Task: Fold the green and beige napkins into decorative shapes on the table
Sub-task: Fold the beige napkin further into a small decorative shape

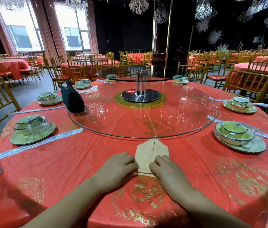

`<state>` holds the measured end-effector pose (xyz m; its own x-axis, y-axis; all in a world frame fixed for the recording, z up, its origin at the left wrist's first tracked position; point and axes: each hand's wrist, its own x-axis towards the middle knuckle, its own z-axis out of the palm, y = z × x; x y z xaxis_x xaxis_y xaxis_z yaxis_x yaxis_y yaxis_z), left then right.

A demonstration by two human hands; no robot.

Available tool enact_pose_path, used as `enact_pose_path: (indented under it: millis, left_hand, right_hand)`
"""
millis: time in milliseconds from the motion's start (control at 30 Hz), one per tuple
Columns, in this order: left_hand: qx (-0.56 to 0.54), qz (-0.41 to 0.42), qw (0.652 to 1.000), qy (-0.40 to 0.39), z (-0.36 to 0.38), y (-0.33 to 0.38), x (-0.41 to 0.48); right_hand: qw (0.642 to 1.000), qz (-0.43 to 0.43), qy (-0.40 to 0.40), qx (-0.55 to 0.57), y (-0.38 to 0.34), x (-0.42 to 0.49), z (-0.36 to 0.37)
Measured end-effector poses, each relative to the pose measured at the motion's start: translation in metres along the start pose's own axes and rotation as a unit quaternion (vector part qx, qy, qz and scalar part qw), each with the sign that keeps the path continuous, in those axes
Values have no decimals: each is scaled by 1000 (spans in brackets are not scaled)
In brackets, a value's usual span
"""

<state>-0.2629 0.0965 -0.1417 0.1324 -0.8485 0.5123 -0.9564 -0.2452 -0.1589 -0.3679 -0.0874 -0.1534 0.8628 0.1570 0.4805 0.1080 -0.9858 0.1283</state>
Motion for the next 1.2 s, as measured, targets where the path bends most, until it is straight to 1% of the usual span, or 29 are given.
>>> enact_pose_path:
  millis: [100,200,333,400,467,533,600,667,733,767,800,833,867,900,933,1000,1067,1100,1133,1200]
  left_hand:
    - [-8,-8,1000,4,3,3,0]
    - [5,-15,1000,0,8,6,3]
    - [48,-19,998,-43,6,8,7]
    - [55,-56,994,-70,7,12,8]
    - [33,-111,991,-73,9,14,7]
    - [-14,-147,987,-59,4,20,8]
    - [-37,-156,986,-44,-2,36,10]
    - [-56,-157,985,-43,-10,58,14]
    - [-77,-159,981,-80,-15,75,19]
    - [-101,-181,971,-119,-15,75,21]
    - [-143,-217,952,-162,-16,73,22]
    - [-177,-250,938,-165,-15,69,23]
    - [-191,-281,930,-139,-13,64,23]
    - [-183,-297,930,-114,-11,62,23]
    - [-160,-300,933,-115,-7,61,23]
    - [-119,-295,934,-164,-1,67,27]
    - [-106,-298,921,-227,2,75,32]
    - [-104,-299,916,-246,3,77,33]
    - [-101,-296,915,-256,4,79,33]
    - [-89,-288,911,-280,8,80,31]
  right_hand:
    - [1000,-9,-14,-6,2,0,-1]
    - [1000,-8,-5,27,7,-3,-1]
    - [999,6,-8,48,9,-10,-6]
    - [998,20,-21,47,7,-12,-7]
    - [998,28,-31,53,6,-12,-9]
    - [994,24,-22,104,9,-13,-13]
    - [983,18,-19,180,19,-18,-21]
    - [977,14,-26,209,32,-26,-30]
    - [981,2,-45,190,40,-37,-32]
    - [982,0,-46,181,43,-41,-32]
    - [982,6,-45,183,42,-44,-33]
    - [983,13,-42,177,42,-46,-31]
    - [984,17,-38,176,40,-46,-32]
    - [986,25,-34,162,38,-47,-30]
    - [987,40,-23,154,35,-48,-28]
    - [979,104,-19,173,33,-47,-27]
    - [983,71,-21,171,29,-47,-20]
    - [985,64,-7,163,28,-47,-21]
    - [991,43,-13,127,29,-49,-17]
    - [986,88,-24,141,27,-47,-18]
